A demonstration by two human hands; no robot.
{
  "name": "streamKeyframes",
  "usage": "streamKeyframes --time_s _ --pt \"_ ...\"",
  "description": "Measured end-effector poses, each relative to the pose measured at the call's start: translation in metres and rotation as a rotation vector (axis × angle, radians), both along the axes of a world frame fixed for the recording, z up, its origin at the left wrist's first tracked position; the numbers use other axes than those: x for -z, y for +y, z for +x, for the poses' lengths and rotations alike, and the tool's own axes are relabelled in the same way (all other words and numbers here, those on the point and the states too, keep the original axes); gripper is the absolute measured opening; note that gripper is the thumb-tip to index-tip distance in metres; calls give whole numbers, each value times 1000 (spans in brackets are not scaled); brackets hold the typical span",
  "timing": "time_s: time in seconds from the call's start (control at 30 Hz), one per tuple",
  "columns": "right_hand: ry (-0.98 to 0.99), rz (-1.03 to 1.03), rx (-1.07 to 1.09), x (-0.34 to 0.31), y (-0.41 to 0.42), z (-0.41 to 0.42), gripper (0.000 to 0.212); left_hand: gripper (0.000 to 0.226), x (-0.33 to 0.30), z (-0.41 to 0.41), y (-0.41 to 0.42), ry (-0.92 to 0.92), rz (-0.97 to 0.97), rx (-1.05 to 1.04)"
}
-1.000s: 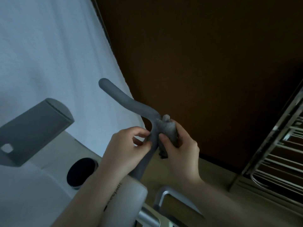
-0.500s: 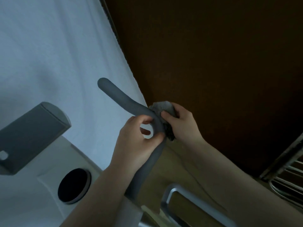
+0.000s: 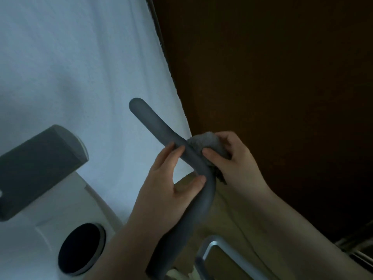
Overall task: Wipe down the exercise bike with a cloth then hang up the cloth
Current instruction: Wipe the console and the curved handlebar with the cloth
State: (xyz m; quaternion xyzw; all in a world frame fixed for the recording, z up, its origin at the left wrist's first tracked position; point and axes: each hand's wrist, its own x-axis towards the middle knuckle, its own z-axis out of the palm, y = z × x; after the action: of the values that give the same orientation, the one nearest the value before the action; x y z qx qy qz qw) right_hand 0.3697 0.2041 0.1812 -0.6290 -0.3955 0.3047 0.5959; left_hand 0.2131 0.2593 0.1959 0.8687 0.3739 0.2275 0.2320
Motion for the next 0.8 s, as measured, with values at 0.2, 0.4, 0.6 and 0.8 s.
streamKeyframes --time_s 0.2,0.4,0.6,0.8 --pt "-143 -31 -38 -1 19 -3 40 68 5 1 -1 -13 -11 20" --pt "-218 -101 -74 -12 35 2 34 55 5 5 -9 -46 -32 17" --pt "-179 -49 -166 -15 29 5 32 55 1 4 -12 -61 -104 8" --pt "-279 -44 -189 -24 57 -1 30 48 -8 6 -13 -191 -240 -64"
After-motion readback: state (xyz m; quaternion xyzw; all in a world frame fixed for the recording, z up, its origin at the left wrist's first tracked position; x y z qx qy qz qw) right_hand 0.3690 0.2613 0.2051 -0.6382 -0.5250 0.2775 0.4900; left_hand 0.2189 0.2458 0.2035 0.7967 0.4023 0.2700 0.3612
